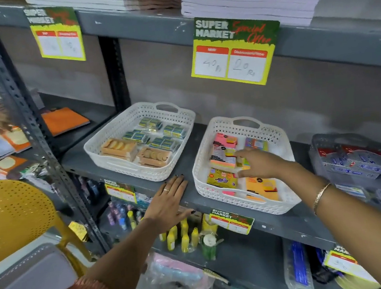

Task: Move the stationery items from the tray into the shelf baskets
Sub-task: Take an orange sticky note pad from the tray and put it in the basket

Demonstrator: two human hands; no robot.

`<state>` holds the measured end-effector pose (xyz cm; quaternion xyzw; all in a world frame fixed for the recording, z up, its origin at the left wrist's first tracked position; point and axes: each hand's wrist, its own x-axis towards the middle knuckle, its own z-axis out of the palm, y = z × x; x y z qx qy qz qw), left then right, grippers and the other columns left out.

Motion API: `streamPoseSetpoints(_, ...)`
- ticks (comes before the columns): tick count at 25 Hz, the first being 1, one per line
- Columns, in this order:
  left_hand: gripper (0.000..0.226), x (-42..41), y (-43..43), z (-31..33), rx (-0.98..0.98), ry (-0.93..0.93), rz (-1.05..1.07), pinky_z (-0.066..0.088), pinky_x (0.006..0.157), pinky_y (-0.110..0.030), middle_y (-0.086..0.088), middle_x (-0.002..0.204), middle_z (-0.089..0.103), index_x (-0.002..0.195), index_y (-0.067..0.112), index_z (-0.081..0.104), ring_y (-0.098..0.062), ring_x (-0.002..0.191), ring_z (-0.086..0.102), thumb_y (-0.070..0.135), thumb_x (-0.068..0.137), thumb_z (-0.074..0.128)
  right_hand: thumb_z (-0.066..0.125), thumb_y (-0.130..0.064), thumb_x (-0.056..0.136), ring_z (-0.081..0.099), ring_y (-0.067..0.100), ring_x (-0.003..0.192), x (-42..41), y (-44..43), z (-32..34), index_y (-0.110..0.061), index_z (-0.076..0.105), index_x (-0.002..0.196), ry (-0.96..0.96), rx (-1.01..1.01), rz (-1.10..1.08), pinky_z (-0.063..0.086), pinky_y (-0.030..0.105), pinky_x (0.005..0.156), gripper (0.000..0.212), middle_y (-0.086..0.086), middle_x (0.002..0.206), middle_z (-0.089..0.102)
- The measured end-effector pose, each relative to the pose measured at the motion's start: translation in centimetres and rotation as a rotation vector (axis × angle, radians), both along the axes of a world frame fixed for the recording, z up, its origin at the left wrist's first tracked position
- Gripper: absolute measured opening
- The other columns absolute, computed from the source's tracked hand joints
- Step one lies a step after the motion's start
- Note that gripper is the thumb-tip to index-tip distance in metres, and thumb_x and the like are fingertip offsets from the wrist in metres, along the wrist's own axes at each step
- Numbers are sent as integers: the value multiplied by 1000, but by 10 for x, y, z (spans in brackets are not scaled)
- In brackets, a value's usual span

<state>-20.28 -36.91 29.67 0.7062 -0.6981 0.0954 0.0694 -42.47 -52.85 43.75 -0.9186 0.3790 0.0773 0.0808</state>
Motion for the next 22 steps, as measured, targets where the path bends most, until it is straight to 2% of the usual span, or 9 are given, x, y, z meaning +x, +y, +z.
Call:
streamPoseSetpoints(3, 78, 22, 50, -10, 22, 6, 78, 17, 108, -40, -14, 143, 41, 136, 6, 36, -29, 132, 36, 63, 83, 34, 63, -34, 84, 57, 23, 114, 65, 28, 27, -21, 50, 130, -210, -40, 151, 49, 36, 94, 50, 5, 128, 59)
streamPoseSetpoints(6, 78, 62, 111, -26, 67, 40, 229, 20, 105, -43, -16, 143, 41, 137, 6, 30, -29, 133, 33, 62, 84, 34, 61, -30, 84, 62, 24, 103, 146, 73, 35, -23, 58, 118, -334, -29, 323, 52, 39, 87, 35, 2, 113, 67)
streamPoseSetpoints(9, 78, 116, 185, -43, 94, 105, 418, 17, 106, -42, -15, 142, 42, 135, 5, 34, -28, 133, 29, 63, 84, 36, 59, -26, 86, 62, 23, 95, 239, 134, 26, -18, 60, 113, -404, 20, 518, 52, 41, 83, 28, 3, 105, 67)
streamPoseSetpoints(11, 78, 152, 238, -60, 108, 157, 536, 18, 105, -44, -14, 145, 37, 137, 5, 36, -28, 133, 28, 64, 86, 33, 58, -26, 88, 62, 25, 94, 302, 177, 9, -16, 60, 113, -372, 56, 622, 53, 43, 80, 28, 6, 104, 67)
streamPoseSetpoints(14, 79, 190, 312, -91, 182, 268, 676, 19, 103, -45, -13, 146, 33, 139, 8, 30, -29, 133, 30, 68, 90, 17, 59, -24, 87, 64, 30, 96, 376, 231, -31, -15, 60, 114, -307, 140, 692, 52, 42, 80, 29, 10, 100, 69)
streamPoseSetpoints(16, 79, 208, 361, -120, 238, 337, 759, 16, 105, -44, -13, 146, 34, 139, 9, 30, -30, 133, 32, 69, 89, 15, 59, -23, 87, 64, 28, 99, 423, 265, -73, -16, 58, 119, -224, 192, 728, 52, 42, 82, 32, 9, 106, 68)
streamPoseSetpoints(19, 78, 215, 411, -156, 289, 392, 826, 9, 107, -42, -11, 146, 34, 139, 9, 32, -27, 135, 25, 68, 90, 16, 56, -20, 89, 62, 28, 104, 465, 304, -133, -14, 54, 123, -127, 275, 782, 52, 42, 84, 34, 9, 117, 62)
streamPoseSetpoints(22, 81, 221, 441, -197, 338, 446, 900, 27, 103, -47, -13, 143, 41, 135, 8, 43, -28, 132, 33, 68, 90, 13, 58, -20, 89, 59, 30, 110, 500, 338, -203, -11, 53, 124, -11, 293, 854, 51, 42, 87, 37, 10, 124, 60)
